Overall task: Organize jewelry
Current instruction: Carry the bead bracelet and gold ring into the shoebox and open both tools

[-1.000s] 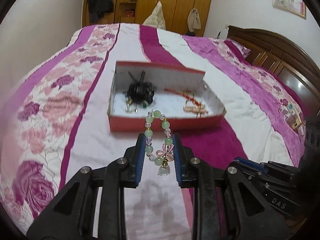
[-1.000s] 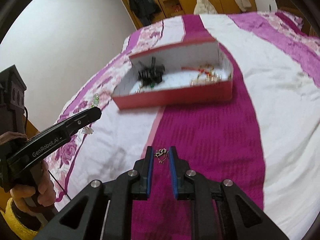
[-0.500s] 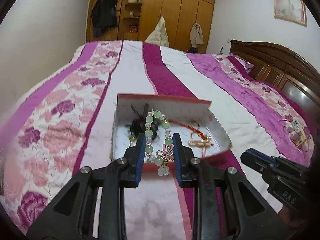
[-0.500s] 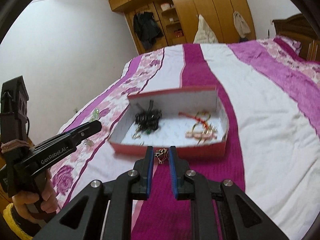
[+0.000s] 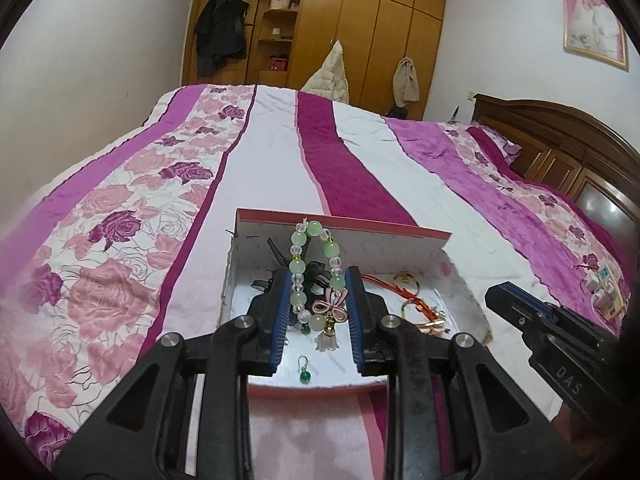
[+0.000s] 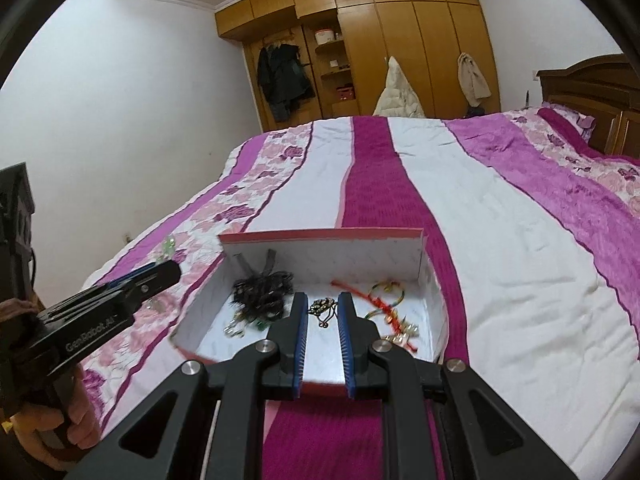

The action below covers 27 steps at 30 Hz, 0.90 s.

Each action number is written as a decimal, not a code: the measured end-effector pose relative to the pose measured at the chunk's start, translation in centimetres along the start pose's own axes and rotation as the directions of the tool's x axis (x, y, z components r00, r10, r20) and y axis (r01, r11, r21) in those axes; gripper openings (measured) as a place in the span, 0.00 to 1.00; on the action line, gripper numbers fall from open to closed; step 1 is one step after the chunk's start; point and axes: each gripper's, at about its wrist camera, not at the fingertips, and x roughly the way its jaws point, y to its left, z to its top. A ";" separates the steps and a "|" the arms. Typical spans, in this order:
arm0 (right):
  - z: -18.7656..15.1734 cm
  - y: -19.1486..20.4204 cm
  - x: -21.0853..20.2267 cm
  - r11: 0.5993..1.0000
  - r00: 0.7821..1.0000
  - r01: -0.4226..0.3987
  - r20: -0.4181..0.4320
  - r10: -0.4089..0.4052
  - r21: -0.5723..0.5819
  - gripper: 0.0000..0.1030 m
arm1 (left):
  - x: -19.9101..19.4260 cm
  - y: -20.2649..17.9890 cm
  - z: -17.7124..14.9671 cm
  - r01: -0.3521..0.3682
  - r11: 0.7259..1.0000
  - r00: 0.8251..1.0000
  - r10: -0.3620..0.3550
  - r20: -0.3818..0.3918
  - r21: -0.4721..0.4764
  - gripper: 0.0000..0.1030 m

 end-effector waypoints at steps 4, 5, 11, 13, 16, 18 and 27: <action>0.1 -0.8 2.3 1.000 1.000 0.023 -0.007 -0.023 0.004 0.16 | 1.8 0.3 -0.2 -0.011 1.000 1.000 0.011 -0.017 -0.003 0.18; 0.1 -1.1 2.9 1.000 1.000 0.029 -0.012 -0.029 0.004 0.16 | 2.2 0.3 -0.3 -0.013 1.000 1.000 0.012 -0.023 -0.002 0.18; -0.2 -2.8 6.1 0.998 0.996 0.066 -0.057 -0.066 0.011 0.16 | 5.5 0.5 -0.9 -0.018 1.000 0.997 0.018 -0.079 -0.001 0.18; -0.4 -3.4 7.2 0.997 0.994 0.076 -0.079 -0.074 0.016 0.16 | 6.7 0.5 -1.3 -0.021 1.000 0.994 0.021 -0.103 0.000 0.18; -0.8 -4.4 8.6 0.996 0.989 0.089 -0.117 -0.085 0.028 0.16 | 8.1 0.7 -1.8 -0.029 1.000 0.990 0.029 -0.139 -0.001 0.18; -1.2 -4.9 9.3 0.995 0.986 0.097 -0.141 -0.092 0.032 0.16 | 9.0 0.9 -2.2 -0.032 0.999 0.985 0.030 -0.171 -0.007 0.18; -2.0 -5.7 10.9 0.993 0.976 0.115 -0.187 -0.107 0.031 0.17 | 10.3 0.9 -2.8 -0.015 1.000 0.978 0.012 -0.210 -0.015 0.24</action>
